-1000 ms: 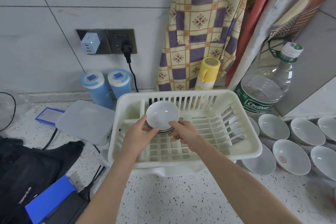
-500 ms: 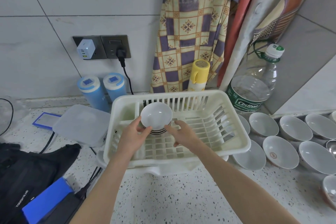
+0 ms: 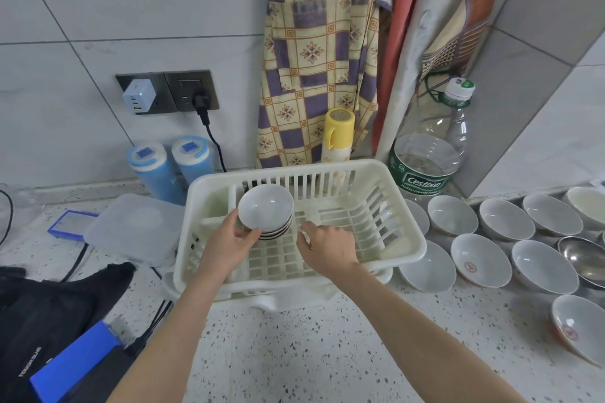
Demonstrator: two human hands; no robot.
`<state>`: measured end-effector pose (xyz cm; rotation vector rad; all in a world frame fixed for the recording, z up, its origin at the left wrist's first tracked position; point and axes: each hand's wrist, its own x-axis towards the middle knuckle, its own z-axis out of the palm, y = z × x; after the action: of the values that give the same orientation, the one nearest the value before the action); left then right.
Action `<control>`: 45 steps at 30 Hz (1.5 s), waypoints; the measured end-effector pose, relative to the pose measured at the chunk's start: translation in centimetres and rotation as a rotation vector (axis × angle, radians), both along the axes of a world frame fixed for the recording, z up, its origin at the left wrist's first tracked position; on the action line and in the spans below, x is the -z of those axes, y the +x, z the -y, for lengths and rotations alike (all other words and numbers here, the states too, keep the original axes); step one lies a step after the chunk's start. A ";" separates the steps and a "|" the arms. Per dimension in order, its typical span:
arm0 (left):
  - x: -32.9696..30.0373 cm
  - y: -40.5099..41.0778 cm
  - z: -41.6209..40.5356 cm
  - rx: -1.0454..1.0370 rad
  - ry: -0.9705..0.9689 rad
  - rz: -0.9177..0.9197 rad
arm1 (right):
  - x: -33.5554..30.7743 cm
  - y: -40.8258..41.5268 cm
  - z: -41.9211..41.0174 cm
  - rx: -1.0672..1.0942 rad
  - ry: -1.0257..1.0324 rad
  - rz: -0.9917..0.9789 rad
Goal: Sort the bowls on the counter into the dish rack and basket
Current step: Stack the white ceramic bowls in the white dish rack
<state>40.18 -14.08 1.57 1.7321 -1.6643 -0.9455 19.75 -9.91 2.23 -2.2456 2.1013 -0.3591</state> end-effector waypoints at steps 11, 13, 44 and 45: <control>-0.6 -0.3 -1.3 -0.007 -0.016 0.004 | 0.0 -0.6 -0.1 -0.026 -0.065 0.061; -0.5 -0.3 -1.3 -0.006 -0.010 -0.001 | -0.1 -0.6 0.0 -0.027 -0.053 0.062; 1.9 -27.5 -17.8 -0.136 0.716 -0.651 | 3.1 -25.2 -16.1 0.716 0.258 1.435; 2.4 -28.5 -17.9 -0.157 0.734 -0.651 | 3.6 -26.1 -16.4 0.759 0.337 1.430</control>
<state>11.63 3.86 -0.83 1.6481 -0.7847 -1.9422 -6.39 6.45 -1.32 -0.4439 1.6979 -1.0703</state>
